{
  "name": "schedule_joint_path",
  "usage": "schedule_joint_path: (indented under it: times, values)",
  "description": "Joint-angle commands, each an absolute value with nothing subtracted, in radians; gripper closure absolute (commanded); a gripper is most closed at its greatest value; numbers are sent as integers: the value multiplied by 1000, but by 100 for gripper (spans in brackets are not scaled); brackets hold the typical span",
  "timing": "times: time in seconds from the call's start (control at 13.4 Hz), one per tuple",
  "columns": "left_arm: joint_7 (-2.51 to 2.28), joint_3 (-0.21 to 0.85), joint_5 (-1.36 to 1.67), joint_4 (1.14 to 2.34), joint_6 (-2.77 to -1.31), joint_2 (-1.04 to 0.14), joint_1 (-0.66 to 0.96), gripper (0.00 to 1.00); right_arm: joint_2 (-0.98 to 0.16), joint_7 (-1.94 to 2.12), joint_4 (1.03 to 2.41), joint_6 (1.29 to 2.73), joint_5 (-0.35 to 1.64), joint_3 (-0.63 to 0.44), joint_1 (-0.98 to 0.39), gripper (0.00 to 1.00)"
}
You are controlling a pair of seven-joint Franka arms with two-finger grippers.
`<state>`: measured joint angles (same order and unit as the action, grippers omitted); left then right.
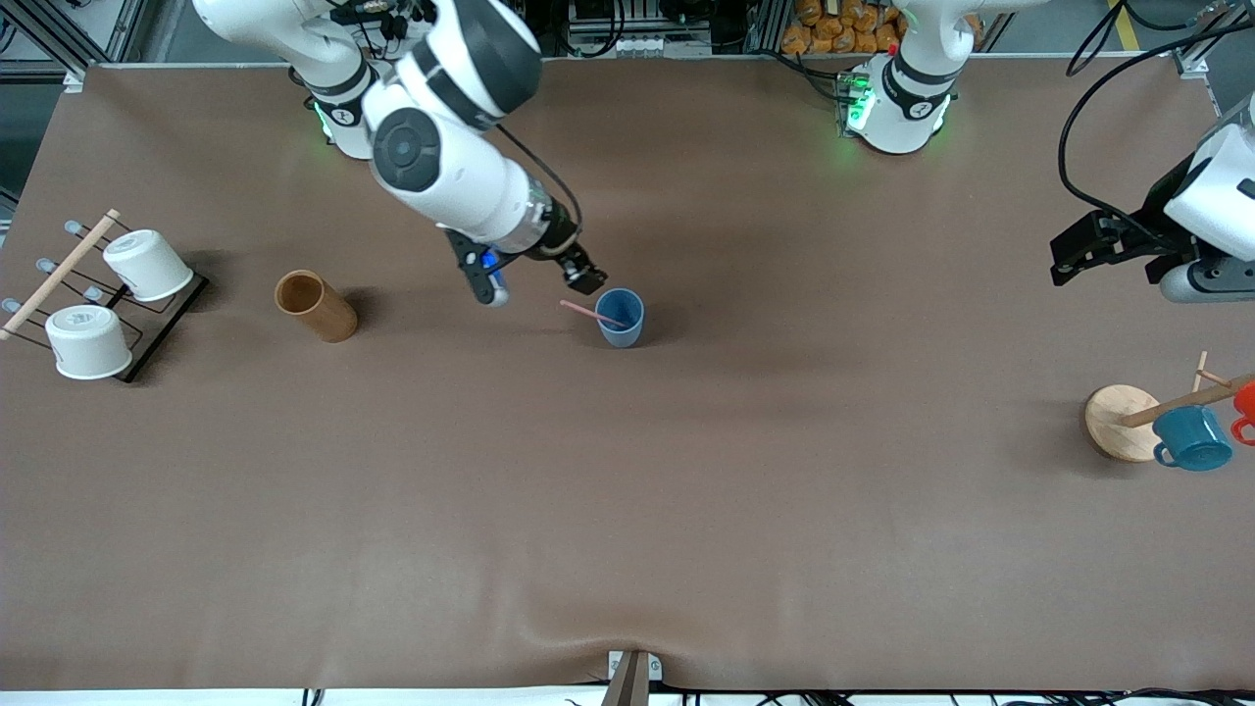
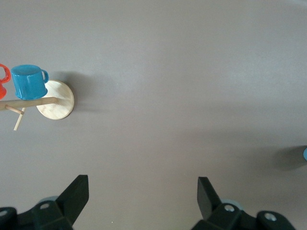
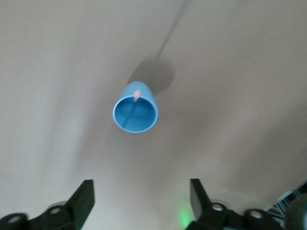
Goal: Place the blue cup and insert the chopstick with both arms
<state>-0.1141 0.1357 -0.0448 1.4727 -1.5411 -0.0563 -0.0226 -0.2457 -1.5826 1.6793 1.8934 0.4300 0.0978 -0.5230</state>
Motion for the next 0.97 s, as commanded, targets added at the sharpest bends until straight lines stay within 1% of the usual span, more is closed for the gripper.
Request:
schedule_joint_path:
  times: [0.0, 0.22, 0.37, 0.45, 0.67, 0.74, 0.89]
  values:
    - [-101, 94, 3, 1522, -1537, -11, -17, 0, -236, -1518, 1563, 1685, 410, 107, -399, 0]
    - [-101, 89, 11, 1548, -1542, 15, -12, 0, -235, -1401, 1474, 1515, 402, 106, -289, 0]
    - [-101, 89, 11, 1565, -1545, 32, -12, 0, -232, -1222, 1445, 1398, 342, 112, -200, 0]
    - [-103, 89, 11, 1568, -1543, 35, -11, 0, -232, -1128, 1422, 1366, 313, 110, -171, 0]
    - [-103, 89, 11, 1591, -1543, 60, -8, 0, -232, -755, 1411, 1315, 273, 114, -17, 0]
    - [-104, 89, 11, 1589, -1545, 60, -6, 0, -230, -623, 1411, 1315, 235, 115, 29, 0]
    - [-104, 92, 9, 1580, -1545, 46, -14, 0, -230, -389, 1410, 1315, 105, 117, 75, 0]
